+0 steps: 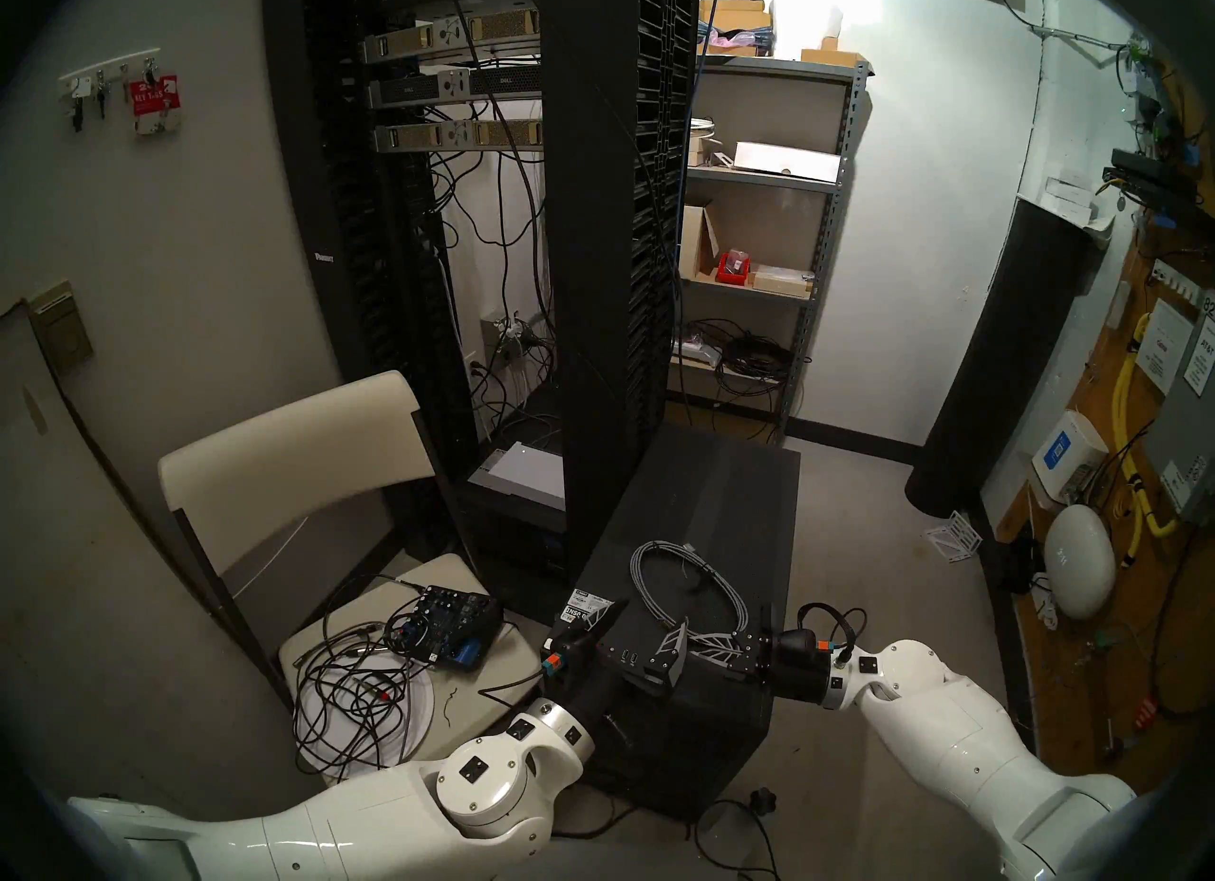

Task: Insert the cable into the workstation's USB slot

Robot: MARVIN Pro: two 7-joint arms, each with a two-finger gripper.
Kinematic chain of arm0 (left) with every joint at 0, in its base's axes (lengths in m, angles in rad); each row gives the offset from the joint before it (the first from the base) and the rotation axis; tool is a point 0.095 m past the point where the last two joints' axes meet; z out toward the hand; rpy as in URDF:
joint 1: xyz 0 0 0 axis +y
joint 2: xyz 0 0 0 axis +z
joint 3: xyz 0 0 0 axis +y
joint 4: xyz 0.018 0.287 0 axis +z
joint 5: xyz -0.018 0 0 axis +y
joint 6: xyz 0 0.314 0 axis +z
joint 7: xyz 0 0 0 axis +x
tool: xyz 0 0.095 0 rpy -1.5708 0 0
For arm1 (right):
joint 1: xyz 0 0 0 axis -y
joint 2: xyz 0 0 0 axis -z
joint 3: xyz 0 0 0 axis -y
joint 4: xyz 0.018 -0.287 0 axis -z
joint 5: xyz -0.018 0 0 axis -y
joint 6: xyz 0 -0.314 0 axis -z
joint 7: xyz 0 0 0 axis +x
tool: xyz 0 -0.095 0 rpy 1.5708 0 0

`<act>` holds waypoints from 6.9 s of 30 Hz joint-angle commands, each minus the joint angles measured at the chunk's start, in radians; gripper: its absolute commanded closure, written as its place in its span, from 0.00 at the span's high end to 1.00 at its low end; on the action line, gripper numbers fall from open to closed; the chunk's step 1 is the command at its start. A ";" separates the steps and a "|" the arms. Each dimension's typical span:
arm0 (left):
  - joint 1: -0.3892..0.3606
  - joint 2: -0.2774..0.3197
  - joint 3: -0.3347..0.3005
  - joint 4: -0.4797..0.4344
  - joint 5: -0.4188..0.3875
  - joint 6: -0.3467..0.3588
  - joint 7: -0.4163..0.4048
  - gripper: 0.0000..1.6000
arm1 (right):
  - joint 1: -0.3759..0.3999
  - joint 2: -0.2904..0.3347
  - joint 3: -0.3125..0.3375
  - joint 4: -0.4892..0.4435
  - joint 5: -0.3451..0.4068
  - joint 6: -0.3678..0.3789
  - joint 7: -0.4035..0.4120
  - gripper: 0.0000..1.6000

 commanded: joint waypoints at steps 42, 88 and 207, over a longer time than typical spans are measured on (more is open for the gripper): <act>-0.072 0.100 -0.046 0.032 0.155 -0.046 0.007 1.00 | 0.001 0.117 -0.106 -0.072 0.088 -0.123 -0.110 0.00; -0.142 -0.002 -0.066 0.206 1.307 -0.190 0.256 1.00 | 0.194 0.119 -0.115 -0.111 0.100 0.436 0.005 0.00; -0.376 -0.252 -0.019 0.771 2.155 -0.102 0.782 0.74 | 0.215 0.073 -0.154 -0.135 -0.006 0.612 0.051 0.00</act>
